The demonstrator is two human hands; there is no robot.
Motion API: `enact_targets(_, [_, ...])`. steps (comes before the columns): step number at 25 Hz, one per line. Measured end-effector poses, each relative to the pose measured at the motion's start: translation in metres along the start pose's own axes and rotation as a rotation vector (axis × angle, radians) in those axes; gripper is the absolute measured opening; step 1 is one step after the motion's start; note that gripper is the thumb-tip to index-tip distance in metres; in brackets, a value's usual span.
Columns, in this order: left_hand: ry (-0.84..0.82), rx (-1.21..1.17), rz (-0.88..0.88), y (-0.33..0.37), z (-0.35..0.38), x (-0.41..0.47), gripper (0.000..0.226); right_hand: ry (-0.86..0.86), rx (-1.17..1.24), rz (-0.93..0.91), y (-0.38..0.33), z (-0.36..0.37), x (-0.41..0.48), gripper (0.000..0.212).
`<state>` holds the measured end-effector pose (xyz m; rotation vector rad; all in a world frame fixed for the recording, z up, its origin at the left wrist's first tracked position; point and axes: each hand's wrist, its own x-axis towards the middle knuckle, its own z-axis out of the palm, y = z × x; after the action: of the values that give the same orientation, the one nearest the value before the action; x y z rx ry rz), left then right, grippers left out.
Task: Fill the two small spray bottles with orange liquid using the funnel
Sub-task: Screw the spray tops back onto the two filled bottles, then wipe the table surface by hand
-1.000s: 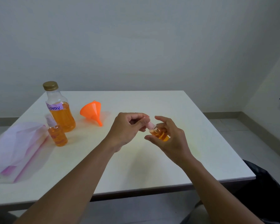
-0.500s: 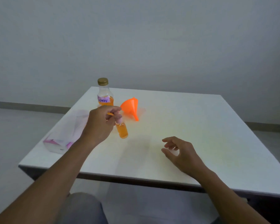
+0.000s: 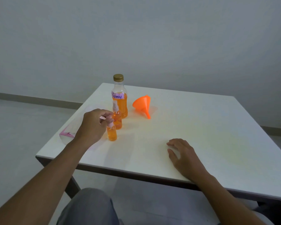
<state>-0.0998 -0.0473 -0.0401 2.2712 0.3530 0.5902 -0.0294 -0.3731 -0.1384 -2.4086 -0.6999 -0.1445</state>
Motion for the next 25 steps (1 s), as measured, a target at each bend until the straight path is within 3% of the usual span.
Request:
enact_targets(9, [-0.068, -0.058, -0.019, 0.003, -0.008, -0.005, 0.034, 0.011, -0.030, -0.011, -0.009, -0.002, -0.001, 0.023])
enact_targets(12, [0.052, -0.014, -0.008, -0.010, -0.031, -0.010, 0.030, 0.080, -0.019, -0.019, -0.031, -0.002, 0.003, 0.022])
enact_targets(14, [0.147, 0.080, -0.009, -0.029, -0.048, -0.015, 0.031, 0.171, 0.004, -0.173, -0.061, 0.004, 0.008, 0.020])
enact_targets(16, [0.094, 0.273, -0.080, -0.048, -0.060, -0.022, 0.046, 0.200, 0.054, -0.384, -0.104, 0.014, 0.015, 0.019])
enact_targets(19, [-0.057, 0.471, -0.212, -0.066, -0.062, -0.033, 0.074, 0.111, 0.119, -0.566, -0.175, 0.034, 0.034, 0.019])
enact_targets(21, [-0.030, 0.463, -0.218, -0.069, -0.061, -0.037, 0.066, 0.015, 0.093, -0.595, -0.213, 0.049, 0.055, 0.027])
enact_targets(25, [0.051, 0.385, -0.201, -0.073, -0.067, -0.032, 0.037, -0.227, -0.088, -0.441, -0.258, 0.081, 0.108, 0.053])
